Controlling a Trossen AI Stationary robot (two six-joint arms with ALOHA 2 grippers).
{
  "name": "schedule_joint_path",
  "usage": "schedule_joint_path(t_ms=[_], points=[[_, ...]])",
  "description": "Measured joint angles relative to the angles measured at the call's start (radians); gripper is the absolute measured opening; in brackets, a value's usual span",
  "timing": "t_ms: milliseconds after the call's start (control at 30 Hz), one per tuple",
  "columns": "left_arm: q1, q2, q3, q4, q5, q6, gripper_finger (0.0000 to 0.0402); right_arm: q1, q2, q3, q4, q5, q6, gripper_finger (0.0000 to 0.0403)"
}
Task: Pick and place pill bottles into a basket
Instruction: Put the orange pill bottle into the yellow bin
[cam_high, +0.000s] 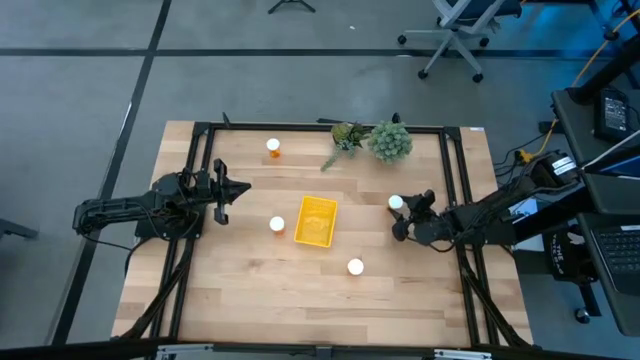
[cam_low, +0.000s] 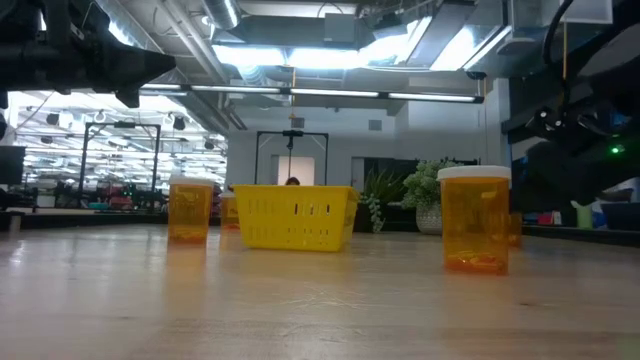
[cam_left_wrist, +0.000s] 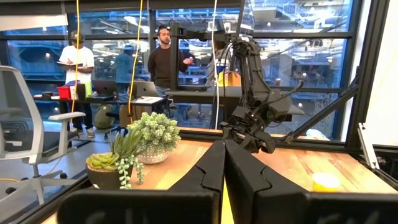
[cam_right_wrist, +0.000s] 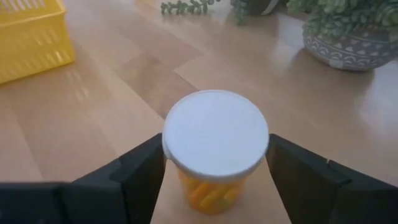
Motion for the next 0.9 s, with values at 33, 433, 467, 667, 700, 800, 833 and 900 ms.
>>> schedule_joint_path(t_ms=[33,433,467,667,700,800,833,900], points=[[0.000,0.000,0.000,0.000,0.000,0.000,0.0006,-0.003,0.001,0.000,0.009,-0.006,-0.011,0.0273],[0.000,0.000,0.000,0.000,0.000,0.000,0.0006,-0.050,0.001,0.000,0.034,-0.052,-0.066,0.0273],[0.000,0.000,0.000,0.000,0.000,0.000,0.0007,-0.053,0.001,0.000,0.034,-0.052,-0.068,0.0273],[0.000,0.000,0.000,0.000,0.000,0.000,0.0006,-0.053,0.001,0.000,0.051,-0.054,-0.097,0.0248],[0.000,0.000,0.000,0.000,0.000,0.000,0.0006,-0.053,0.001,0.000,0.051,-0.054,-0.100,0.0241],[0.000,0.000,0.000,0.000,0.000,0.000,0.0006,-0.053,0.001,0.000,0.052,-0.054,-0.115,0.0218],[0.000,0.000,0.000,0.000,0.000,0.000,0.0008,-0.053,0.001,0.000,0.054,-0.054,-0.118,0.0211],[0.000,0.000,0.000,0.000,0.000,0.000,0.0008,-0.053,0.001,0.000,0.057,-0.054,-0.118,0.0200]])
